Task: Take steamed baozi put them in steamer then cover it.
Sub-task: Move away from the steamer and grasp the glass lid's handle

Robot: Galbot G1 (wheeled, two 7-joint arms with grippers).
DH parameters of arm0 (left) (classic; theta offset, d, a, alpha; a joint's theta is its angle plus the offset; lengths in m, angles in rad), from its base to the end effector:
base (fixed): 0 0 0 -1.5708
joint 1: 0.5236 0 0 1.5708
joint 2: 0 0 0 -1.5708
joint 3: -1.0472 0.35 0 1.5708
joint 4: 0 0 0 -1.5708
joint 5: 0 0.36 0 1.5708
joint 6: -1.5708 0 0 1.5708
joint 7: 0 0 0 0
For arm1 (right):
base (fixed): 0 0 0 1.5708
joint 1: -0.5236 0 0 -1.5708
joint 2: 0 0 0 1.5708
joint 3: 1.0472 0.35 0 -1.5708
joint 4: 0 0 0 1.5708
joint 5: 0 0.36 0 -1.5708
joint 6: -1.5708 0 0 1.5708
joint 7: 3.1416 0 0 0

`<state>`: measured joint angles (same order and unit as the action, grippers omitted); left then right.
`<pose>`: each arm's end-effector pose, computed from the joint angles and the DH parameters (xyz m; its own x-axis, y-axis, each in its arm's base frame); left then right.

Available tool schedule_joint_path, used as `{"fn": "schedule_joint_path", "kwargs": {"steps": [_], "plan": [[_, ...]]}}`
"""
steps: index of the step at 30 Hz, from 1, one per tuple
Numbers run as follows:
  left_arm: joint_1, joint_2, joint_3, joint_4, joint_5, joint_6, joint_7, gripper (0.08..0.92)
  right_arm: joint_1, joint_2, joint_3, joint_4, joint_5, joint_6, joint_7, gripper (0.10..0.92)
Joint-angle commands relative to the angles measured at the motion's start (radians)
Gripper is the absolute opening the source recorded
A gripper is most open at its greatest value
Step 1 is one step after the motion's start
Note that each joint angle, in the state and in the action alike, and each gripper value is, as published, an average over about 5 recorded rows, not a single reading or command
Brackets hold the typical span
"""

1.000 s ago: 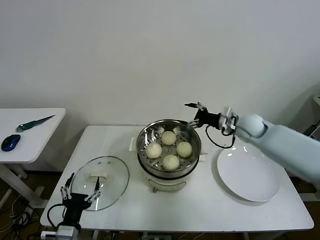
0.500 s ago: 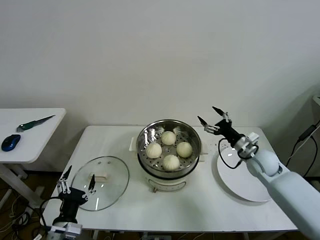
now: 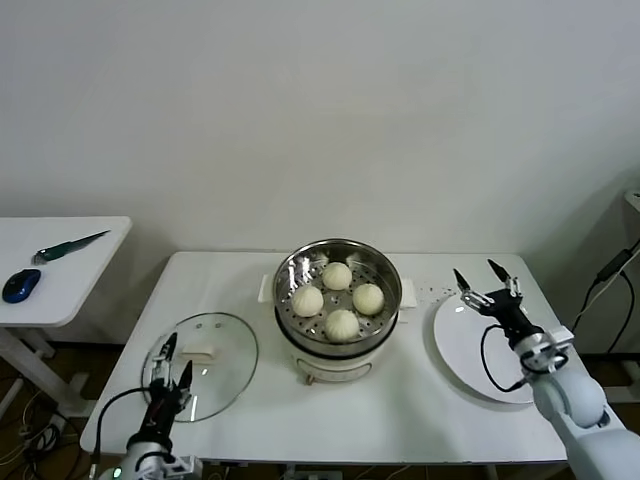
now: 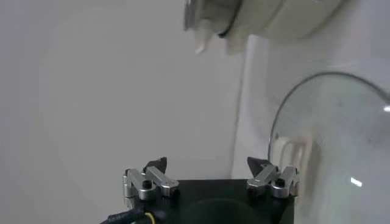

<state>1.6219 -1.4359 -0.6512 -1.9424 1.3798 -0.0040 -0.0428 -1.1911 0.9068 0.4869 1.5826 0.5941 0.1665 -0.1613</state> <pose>0.1643 0.0718 -0.3584 -0.9873 -0.0654 0.1447 0.1440 0.0158 0.9894 0.3158 -0.2027 -0.3291 -0.9784 -0.2067 0.0013 -0.2064 0.9764 -0.0640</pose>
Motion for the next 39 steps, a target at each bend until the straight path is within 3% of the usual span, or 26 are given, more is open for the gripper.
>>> {"fn": "schedule_joint_path", "kwargs": {"steps": [1,18,39], "plan": [[-0.122,0.018,0.041,0.244,0.237,-0.011,-0.096,0.823,-0.103,0.072,0.117,0.000,-0.058,-0.013,0.000,0.823],[-0.275,0.039,0.035,0.443,0.239,-0.011,-0.166,0.823,-0.099,0.107,0.123,-0.008,-0.103,-0.016,-0.001,0.823],[-0.356,0.075,0.077,0.489,0.181,0.009,-0.186,0.805,-0.114,0.148,0.121,-0.014,-0.182,-0.016,-0.032,0.823]]}}
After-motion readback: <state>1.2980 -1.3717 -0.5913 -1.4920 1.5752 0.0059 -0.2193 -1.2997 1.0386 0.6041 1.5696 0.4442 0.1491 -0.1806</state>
